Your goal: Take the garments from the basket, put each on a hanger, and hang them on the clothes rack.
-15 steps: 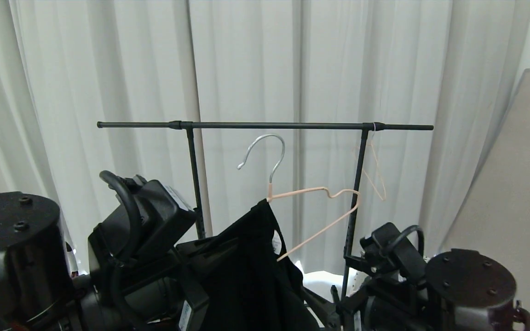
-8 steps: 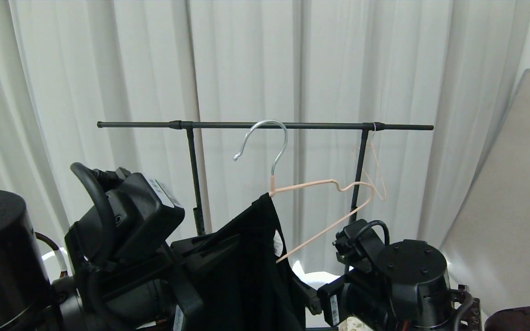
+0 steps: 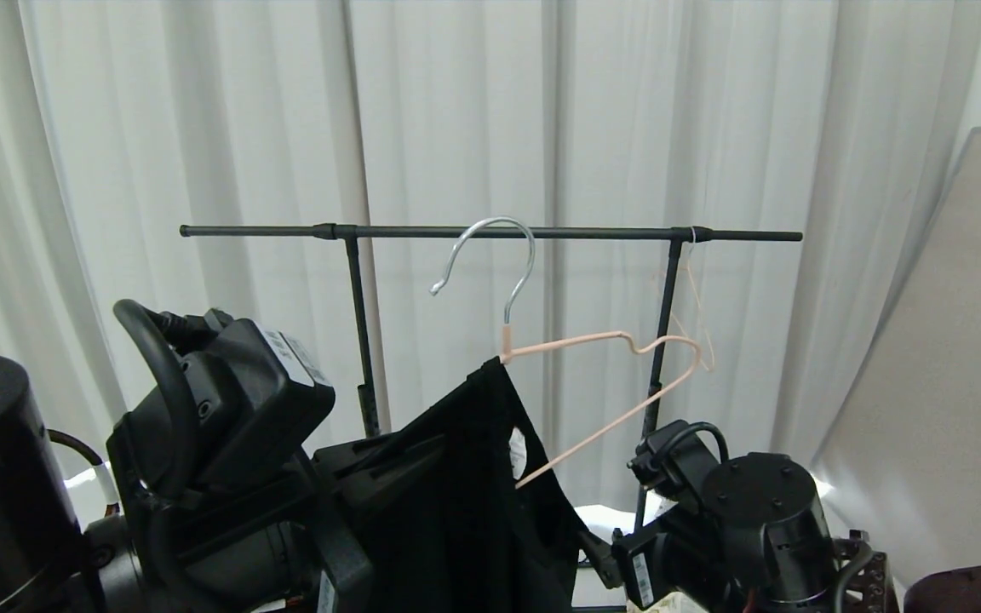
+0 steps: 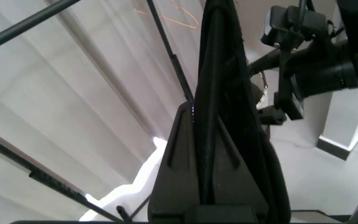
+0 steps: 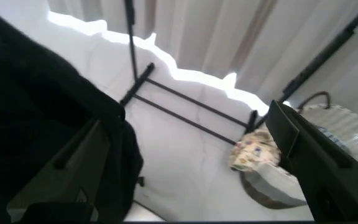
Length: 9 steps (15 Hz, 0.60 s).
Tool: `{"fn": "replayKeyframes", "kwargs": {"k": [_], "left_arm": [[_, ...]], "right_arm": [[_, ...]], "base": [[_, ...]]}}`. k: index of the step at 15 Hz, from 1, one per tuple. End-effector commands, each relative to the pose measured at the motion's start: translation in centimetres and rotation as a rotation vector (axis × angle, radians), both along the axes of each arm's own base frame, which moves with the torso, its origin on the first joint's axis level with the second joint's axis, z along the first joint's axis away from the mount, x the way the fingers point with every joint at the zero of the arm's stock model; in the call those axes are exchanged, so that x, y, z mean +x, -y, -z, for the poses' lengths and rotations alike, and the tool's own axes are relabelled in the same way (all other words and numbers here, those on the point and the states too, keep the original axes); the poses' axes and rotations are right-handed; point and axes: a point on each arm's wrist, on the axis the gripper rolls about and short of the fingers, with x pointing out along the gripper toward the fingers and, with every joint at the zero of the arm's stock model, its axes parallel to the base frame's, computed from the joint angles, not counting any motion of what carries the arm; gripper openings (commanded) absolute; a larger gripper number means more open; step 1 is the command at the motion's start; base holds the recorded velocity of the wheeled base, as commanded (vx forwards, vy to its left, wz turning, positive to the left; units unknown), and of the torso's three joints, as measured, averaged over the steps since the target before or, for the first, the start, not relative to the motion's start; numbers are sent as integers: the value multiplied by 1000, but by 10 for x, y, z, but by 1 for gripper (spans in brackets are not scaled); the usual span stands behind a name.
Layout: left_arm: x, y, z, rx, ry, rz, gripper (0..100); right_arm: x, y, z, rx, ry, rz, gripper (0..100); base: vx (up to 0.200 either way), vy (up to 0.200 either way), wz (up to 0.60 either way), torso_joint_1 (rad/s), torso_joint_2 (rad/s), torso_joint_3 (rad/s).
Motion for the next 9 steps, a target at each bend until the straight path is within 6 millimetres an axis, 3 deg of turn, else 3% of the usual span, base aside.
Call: {"fn": "replayKeyframes", "kwargs": {"k": [1, 3, 4, 9], "left_arm": [[0, 0, 0, 1, 0, -2, 0], [0, -1, 3, 9, -5, -3, 0], [-1, -2, 10, 30, -21, -4, 0], [-7, -9, 40, 126, -83, -1, 0]], "right_arm": [[8, 9, 0, -26, 16, 39, 100], [18, 24, 1, -83, 43, 109, 100], [27, 43, -2, -118, 61, 172, 100], [44, 93, -36, -138, 182, 302, 100]], "base": [[0, 0, 0, 0, 0, 0], [0, 0, 0, 0, 0, 0], [0, 0, 0, 0, 0, 0], [0, 0, 0, 0, 0, 0]]}}
